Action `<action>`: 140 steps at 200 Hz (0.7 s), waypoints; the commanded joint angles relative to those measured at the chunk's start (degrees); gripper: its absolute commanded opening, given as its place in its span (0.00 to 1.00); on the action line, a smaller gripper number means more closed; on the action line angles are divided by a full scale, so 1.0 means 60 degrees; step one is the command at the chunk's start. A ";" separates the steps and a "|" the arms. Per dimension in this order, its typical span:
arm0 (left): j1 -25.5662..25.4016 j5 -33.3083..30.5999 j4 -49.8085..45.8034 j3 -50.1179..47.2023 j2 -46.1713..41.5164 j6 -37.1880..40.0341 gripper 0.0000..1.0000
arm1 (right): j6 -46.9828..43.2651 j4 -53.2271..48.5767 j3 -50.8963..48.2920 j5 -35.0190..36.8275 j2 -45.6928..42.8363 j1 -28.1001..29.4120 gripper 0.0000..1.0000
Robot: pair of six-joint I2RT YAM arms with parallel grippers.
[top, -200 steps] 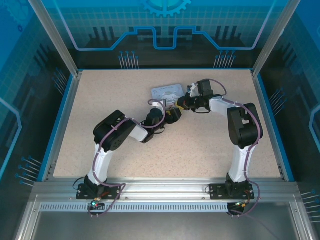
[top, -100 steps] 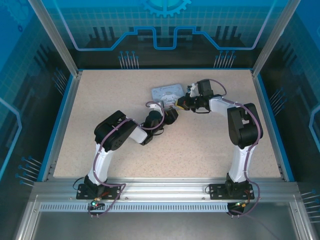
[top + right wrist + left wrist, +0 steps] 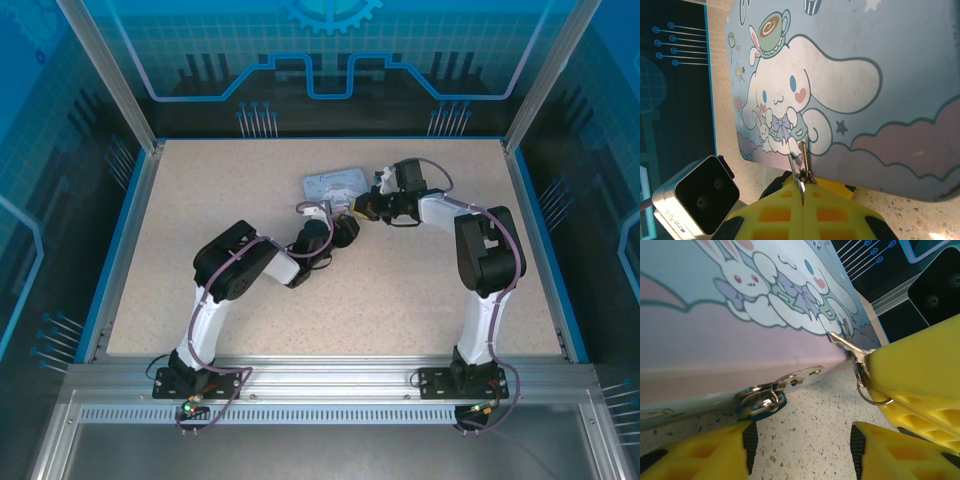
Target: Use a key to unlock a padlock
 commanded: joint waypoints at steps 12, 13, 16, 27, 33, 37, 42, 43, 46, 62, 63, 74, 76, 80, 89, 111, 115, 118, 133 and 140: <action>-0.0165 -0.0199 -0.0434 0.0342 0.0316 0.0418 0.45 | -0.0095 -0.0382 0.0073 0.0001 0.0322 0.0079 0.00; -0.0166 -0.0210 -0.0445 0.0339 0.0313 0.0421 0.45 | -0.0095 -0.0380 0.0070 0.0007 0.0322 0.0081 0.00; -0.0156 -0.0225 -0.0461 0.0350 0.0327 0.0434 0.47 | -0.0084 -0.0379 0.0067 0.0000 0.0322 0.0076 0.00; -0.0185 -0.0299 -0.0484 0.0377 0.0347 0.0452 0.54 | -0.0081 -0.0379 0.0067 0.0003 0.0322 0.0078 0.00; -0.0184 -0.0305 -0.0499 0.0415 0.0375 0.0441 0.54 | -0.0088 -0.0378 0.0070 -0.0010 0.0333 0.0082 0.00; -0.0182 -0.0303 -0.0512 0.0444 0.0391 0.0452 0.54 | -0.0088 -0.0388 0.0081 -0.0015 0.0336 0.0083 0.00; -0.0182 -0.0309 -0.0508 0.0454 0.0422 0.0449 0.54 | -0.0092 -0.0396 0.0081 -0.0016 0.0326 0.0088 0.00; -0.0182 -0.0309 -0.0504 0.0461 0.0418 0.0443 0.54 | -0.0093 -0.0394 0.0081 -0.0016 0.0331 0.0086 0.00; -0.0183 -0.0320 -0.0500 0.0468 0.0425 0.0451 0.54 | -0.0095 -0.0393 0.0078 -0.0010 0.0316 0.0082 0.00; -0.0186 -0.0387 -0.0395 0.0436 0.0460 0.0438 0.54 | -0.0097 -0.0415 0.0096 -0.0008 0.0322 0.0078 0.00; -0.0191 -0.0400 -0.0381 0.0430 0.0451 0.0438 0.54 | -0.0096 -0.0419 0.0096 -0.0012 0.0322 0.0073 0.00; -0.0183 -0.0378 -0.0278 0.0343 0.0407 0.0474 0.55 | -0.0110 -0.0434 0.0111 -0.0005 0.0309 0.0069 0.00; -0.0185 -0.0374 -0.0268 0.0331 0.0401 0.0491 0.56 | -0.0110 -0.0436 0.0114 0.0005 0.0308 0.0073 0.00; -0.0182 -0.0347 -0.0251 0.0291 0.0345 0.0516 0.56 | -0.0117 -0.0449 0.0125 0.0003 0.0307 0.0071 0.00; -0.0206 -0.0282 -0.0228 0.0179 0.0204 0.0567 0.58 | -0.0110 -0.0452 0.0125 0.0003 0.0329 0.0069 0.00; -0.0264 -0.0155 -0.0255 -0.0248 -0.0411 0.0744 0.63 | -0.0124 -0.0461 0.0140 0.0012 0.0349 0.0069 0.00; -0.0267 -0.0117 -0.0322 -0.0329 -0.0531 0.0765 0.64 | -0.0113 -0.0466 0.0140 0.0014 0.0351 0.0071 0.00; -0.0262 -0.0087 -0.0351 -0.0393 -0.0639 0.0797 0.65 | -0.0114 -0.0466 0.0138 0.0004 0.0351 0.0073 0.00; -0.0265 -0.0109 -0.0637 -0.0673 -0.1045 0.0912 0.70 | -0.0143 -0.0466 0.0140 0.0002 0.0380 0.0076 0.00; -0.0265 -0.0119 -0.0733 -0.0789 -0.1183 0.0974 0.72 | -0.0150 -0.0479 0.0138 0.0013 0.0381 0.0073 0.00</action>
